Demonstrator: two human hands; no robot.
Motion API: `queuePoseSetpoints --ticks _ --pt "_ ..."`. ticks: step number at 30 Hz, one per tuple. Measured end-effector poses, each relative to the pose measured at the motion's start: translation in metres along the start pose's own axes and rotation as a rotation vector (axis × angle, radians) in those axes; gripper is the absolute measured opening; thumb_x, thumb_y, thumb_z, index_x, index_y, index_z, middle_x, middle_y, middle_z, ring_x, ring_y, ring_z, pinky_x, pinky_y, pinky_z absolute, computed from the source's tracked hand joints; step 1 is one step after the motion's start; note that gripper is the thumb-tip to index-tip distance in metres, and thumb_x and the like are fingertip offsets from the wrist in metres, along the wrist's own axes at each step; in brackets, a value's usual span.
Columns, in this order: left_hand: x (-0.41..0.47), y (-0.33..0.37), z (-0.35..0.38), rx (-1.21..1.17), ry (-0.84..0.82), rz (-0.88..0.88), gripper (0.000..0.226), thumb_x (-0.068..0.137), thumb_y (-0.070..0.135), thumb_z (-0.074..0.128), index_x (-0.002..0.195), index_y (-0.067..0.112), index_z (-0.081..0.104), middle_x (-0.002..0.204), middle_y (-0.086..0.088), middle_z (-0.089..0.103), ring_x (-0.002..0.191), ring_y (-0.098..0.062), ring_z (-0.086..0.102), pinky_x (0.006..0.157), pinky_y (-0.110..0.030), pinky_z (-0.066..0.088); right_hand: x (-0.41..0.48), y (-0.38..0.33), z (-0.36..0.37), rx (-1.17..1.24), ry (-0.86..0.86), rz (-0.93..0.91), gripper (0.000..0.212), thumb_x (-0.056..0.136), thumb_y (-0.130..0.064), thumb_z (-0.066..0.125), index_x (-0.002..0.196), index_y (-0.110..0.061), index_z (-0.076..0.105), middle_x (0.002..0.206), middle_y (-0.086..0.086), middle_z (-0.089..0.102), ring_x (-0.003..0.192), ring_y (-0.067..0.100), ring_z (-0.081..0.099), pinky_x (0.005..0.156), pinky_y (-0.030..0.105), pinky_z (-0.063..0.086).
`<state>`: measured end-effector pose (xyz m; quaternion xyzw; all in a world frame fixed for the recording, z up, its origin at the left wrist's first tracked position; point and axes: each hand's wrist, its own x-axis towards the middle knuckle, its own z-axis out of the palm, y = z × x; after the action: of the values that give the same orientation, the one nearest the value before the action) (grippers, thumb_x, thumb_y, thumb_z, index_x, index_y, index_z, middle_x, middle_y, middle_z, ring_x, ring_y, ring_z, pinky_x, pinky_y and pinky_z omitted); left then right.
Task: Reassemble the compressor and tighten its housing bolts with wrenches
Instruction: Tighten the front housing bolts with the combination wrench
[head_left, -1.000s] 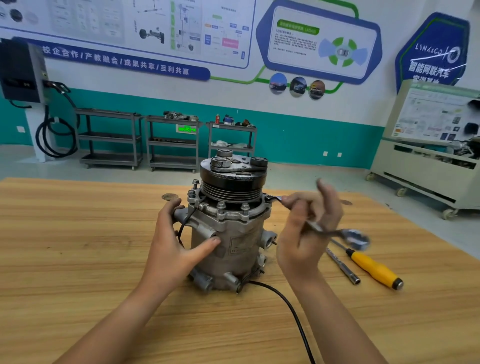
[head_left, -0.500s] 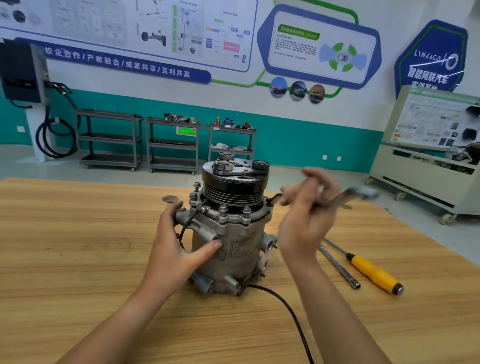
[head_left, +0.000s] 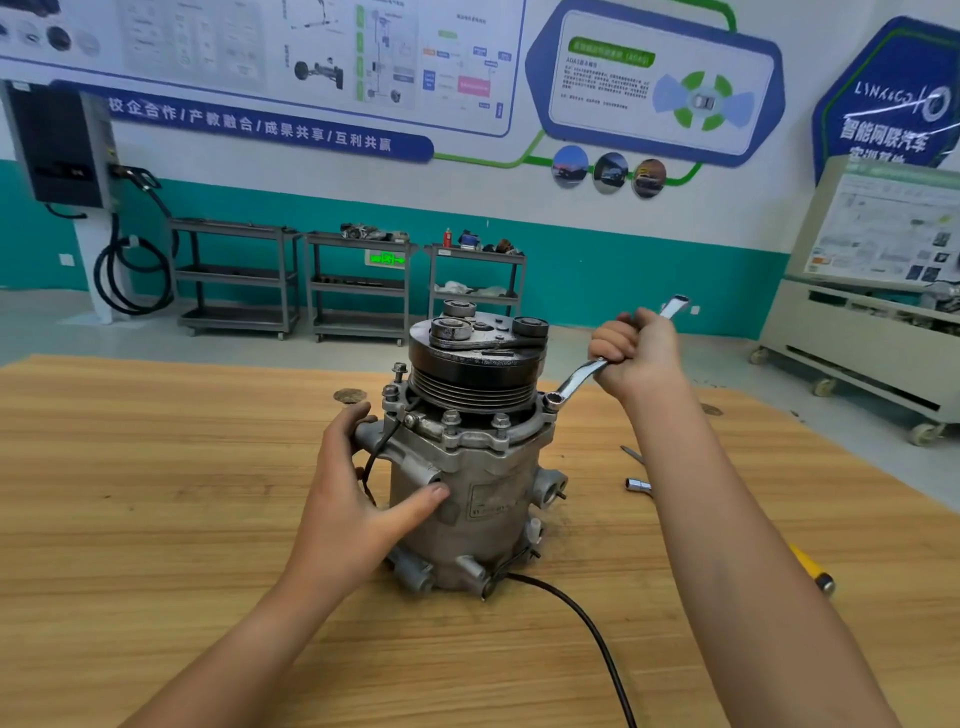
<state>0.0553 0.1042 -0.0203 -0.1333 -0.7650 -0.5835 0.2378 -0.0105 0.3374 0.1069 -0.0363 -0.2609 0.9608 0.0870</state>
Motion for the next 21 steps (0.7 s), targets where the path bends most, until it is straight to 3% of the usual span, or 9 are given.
queuePoseSetpoints --ticks 10,21 --pt "0.0 0.001 0.0 0.006 -0.001 0.004 0.09 0.043 0.064 0.069 0.121 0.049 0.027 0.127 0.016 0.041 0.126 -0.009 0.04 0.106 -0.039 0.036 0.032 0.017 0.011 -0.24 -0.052 0.281 0.039 0.101 -0.015 0.031 0.062 -0.014 0.03 0.032 -0.005 0.023 0.02 0.006 0.02 0.023 0.015 0.017" --pt "0.002 -0.001 0.0 0.0 0.001 0.033 0.084 0.042 0.061 0.07 0.115 0.055 0.028 0.12 0.034 0.035 0.122 -0.004 0.04 0.1 -0.028 0.035 0.049 0.02 -0.002 -0.046 -0.257 0.428 0.05 0.102 -0.018 0.033 0.055 -0.004 0.045 0.031 -0.003 0.027 0.02 0.007 0.025 0.022 0.015 0.022"
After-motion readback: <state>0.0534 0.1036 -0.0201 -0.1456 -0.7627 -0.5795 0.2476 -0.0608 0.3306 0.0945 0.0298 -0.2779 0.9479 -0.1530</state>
